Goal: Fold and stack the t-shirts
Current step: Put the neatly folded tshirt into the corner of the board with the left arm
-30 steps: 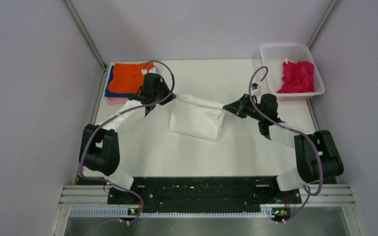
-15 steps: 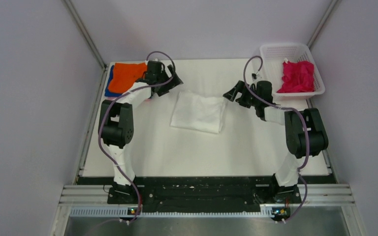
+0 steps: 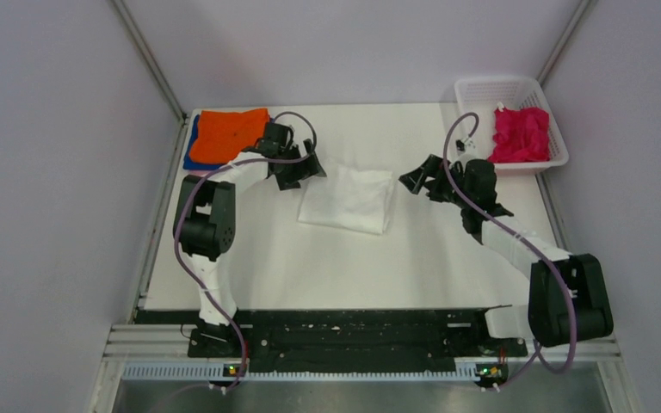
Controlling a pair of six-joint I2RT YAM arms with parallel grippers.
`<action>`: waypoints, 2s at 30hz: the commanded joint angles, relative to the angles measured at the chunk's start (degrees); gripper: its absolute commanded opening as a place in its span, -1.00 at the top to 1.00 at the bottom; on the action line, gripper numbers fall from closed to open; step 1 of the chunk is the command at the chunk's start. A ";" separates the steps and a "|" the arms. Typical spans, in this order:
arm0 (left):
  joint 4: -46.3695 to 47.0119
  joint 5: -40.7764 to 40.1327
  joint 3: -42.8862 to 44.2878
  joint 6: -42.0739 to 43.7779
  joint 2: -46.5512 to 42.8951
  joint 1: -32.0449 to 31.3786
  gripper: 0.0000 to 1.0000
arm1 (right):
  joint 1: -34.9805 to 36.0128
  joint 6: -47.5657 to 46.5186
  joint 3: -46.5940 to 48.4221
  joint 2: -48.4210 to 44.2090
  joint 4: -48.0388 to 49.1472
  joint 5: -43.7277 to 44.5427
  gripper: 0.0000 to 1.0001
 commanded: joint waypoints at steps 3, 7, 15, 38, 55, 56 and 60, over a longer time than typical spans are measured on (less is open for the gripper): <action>-2.38 2.24 0.51 1.87 1.68 -1.42 -0.92 | 1.13 0.94 -5.32 -9.20 -3.28 -1.13 -0.97; -2.50 1.31 -0.17 1.64 2.44 -3.06 -0.83 | 1.14 1.60 -7.98 -13.99 -4.88 -1.14 -0.98; -9.13 -11.40 3.63 1.23 6.13 -9.30 -0.08 | 1.14 1.41 -10.68 -21.35 -7.13 -0.34 -0.97; -13.25 -72.34 25.91 24.75 8.77 -16.77 1.00 | 1.10 0.60 -13.05 -23.78 -6.31 2.32 -0.97; 21.99 -75.30 23.22 62.48 0.34 -8.63 1.00 | 1.13 -0.91 -12.60 -22.72 -8.66 6.12 -0.97; 21.25 -74.44 23.88 62.31 -0.11 -8.31 1.00 | 1.12 -0.92 -12.66 -22.70 -8.66 6.14 -0.97; 19.31 -73.41 26.32 61.86 -1.26 -7.28 1.00 | 1.12 -0.70 -12.59 -22.25 -8.58 5.76 -0.98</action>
